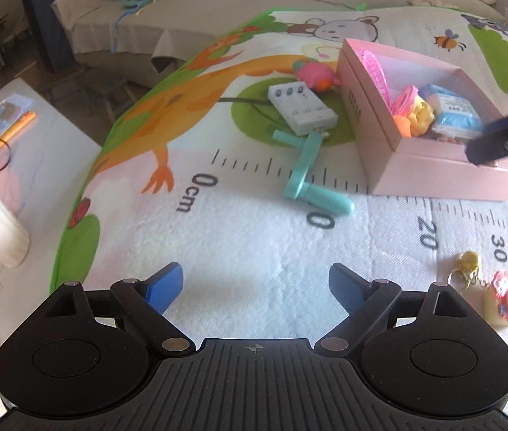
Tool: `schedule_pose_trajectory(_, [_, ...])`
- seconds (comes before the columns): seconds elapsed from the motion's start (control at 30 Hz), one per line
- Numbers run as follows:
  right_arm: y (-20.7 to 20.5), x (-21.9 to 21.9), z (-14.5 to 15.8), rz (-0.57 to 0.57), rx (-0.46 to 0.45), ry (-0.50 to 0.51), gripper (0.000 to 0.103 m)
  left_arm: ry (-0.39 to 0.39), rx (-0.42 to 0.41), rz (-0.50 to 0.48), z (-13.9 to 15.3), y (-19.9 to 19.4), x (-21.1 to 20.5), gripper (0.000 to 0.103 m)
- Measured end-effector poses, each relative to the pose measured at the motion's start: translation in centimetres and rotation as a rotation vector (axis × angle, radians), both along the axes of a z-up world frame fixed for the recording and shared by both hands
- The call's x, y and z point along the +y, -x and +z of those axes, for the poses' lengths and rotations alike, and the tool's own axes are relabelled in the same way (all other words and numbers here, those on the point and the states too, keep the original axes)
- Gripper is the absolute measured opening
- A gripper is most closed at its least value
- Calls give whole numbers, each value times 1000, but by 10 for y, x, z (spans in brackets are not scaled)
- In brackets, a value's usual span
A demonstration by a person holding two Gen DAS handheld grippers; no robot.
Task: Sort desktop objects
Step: 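Grasp the white battery charger with the right gripper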
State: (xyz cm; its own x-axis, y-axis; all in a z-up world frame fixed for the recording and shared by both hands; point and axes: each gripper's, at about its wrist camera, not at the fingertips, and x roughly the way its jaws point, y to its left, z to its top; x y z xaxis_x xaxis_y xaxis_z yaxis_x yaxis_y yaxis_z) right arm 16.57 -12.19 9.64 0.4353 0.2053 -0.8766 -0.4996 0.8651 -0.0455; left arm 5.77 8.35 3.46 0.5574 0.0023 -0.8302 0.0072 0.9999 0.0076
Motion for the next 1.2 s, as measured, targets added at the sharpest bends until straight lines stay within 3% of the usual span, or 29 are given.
schedule_pose_trajectory(0.1, [-4,41,0,43,-7,-15,36,-48,-29,-7,-4,13,5,96])
schedule_pose_trajectory(0.17, [-13,66,-1,56,-30,-11,43,-65,-55,6,-7,17,9,97])
schedule_pose_trajectory(0.33, [-56,115,-21,37,-138,104,54,5,-100,38,-17,11,17,99])
schedule_pose_trajectory(0.57, [-124,135,-55,-95,-53,213,54,-37,-180,2,-33,15,9,102])
schedule_pose_trajectory(0.77, [-136,152,-74,-101,-6,276,55,3,-199,3,-37,16,16,103])
schedule_pose_trajectory(0.83, [-136,156,-75,-94,-11,298,54,7,-203,1,-37,16,17,103])
schedule_pose_trajectory(1.0, [-127,161,-73,-70,30,285,30,13,-210,-13,-38,19,18,103])
schedule_pose_trajectory(1.2, [-95,167,-73,-1,57,287,26,17,-208,-21,-38,22,18,103])
